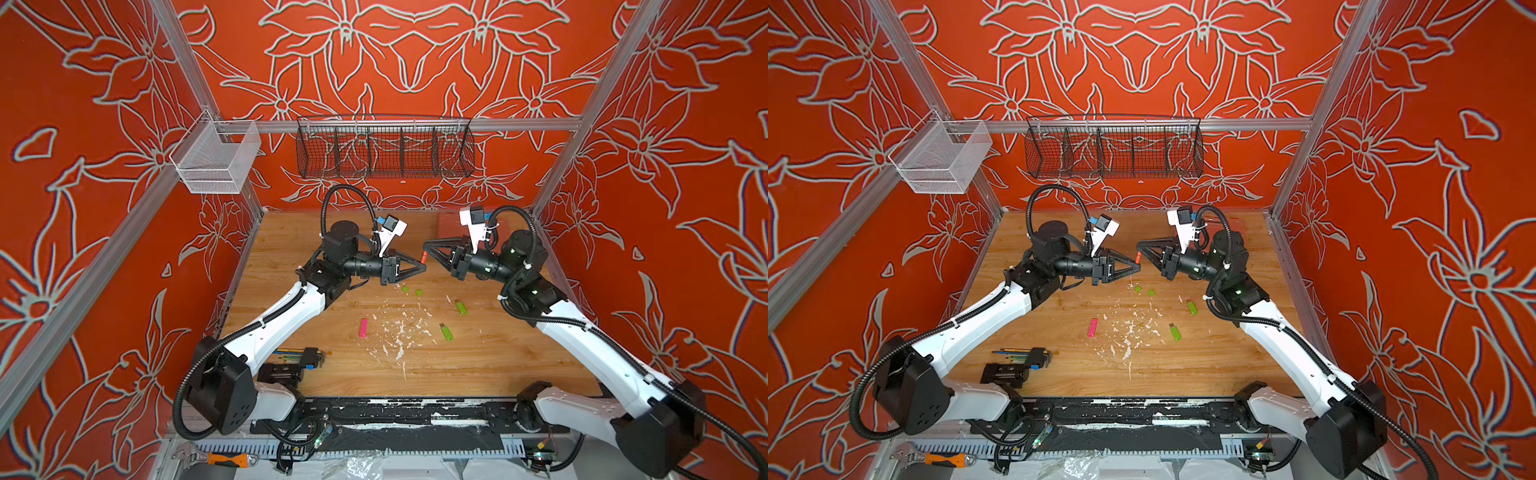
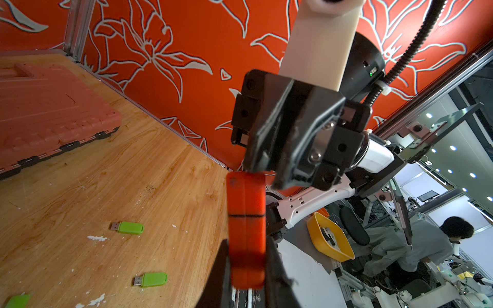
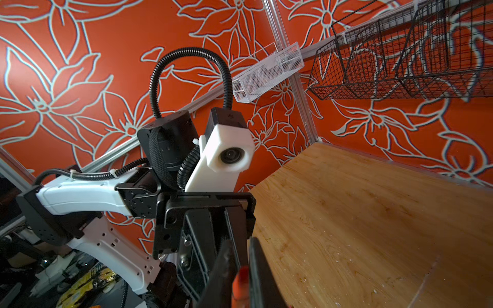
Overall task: Close the usb drive cover
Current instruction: Adjust the cover on the USB drive, then place the USB drive at the center of the board.
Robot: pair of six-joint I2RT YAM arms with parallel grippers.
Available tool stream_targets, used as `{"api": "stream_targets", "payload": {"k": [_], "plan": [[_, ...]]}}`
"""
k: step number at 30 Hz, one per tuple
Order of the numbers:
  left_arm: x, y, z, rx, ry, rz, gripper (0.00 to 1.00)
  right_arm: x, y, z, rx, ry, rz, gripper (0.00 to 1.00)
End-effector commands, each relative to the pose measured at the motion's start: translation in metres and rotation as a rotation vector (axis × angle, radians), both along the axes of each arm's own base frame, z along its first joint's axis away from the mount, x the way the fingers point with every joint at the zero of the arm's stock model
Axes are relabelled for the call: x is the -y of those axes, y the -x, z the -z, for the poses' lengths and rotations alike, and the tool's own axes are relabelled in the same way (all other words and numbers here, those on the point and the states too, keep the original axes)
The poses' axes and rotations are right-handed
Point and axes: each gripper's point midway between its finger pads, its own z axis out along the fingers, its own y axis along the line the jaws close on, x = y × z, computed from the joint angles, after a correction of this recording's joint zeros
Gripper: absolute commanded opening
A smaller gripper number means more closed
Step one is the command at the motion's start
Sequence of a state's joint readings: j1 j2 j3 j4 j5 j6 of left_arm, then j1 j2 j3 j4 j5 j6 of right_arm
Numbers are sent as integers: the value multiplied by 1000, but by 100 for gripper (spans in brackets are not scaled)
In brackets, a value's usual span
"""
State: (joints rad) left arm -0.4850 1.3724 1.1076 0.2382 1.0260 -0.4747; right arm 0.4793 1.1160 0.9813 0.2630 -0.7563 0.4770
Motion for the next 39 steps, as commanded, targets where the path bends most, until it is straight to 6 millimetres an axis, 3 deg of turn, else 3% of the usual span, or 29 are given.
{"api": "stream_targets", "payload": {"k": [1,9,13,15,17,21,26,32,39], "plan": [[3,3,-58,240,128,2,0,-8,19,43,-158,112,-78,24],[9,14,2,71,6,27,0,9,17,0,-32,87,-20,47],[3,20,21,10,-25,5,0,26,9,-3,-36,81,33,52],[-2,17,40,-48,-86,-61,0,34,2,1,-62,90,86,52],[-13,9,72,-123,-194,-169,0,45,-10,14,-100,160,193,52],[-49,-4,155,-294,-490,-434,0,80,-38,73,-230,390,437,52],[-68,12,227,-433,-713,-576,0,90,-40,141,-388,505,493,52],[-88,29,278,-563,-814,-709,7,100,-29,181,-476,528,534,52],[-89,39,310,-615,-972,-734,12,104,-21,205,-532,564,538,52]]}}
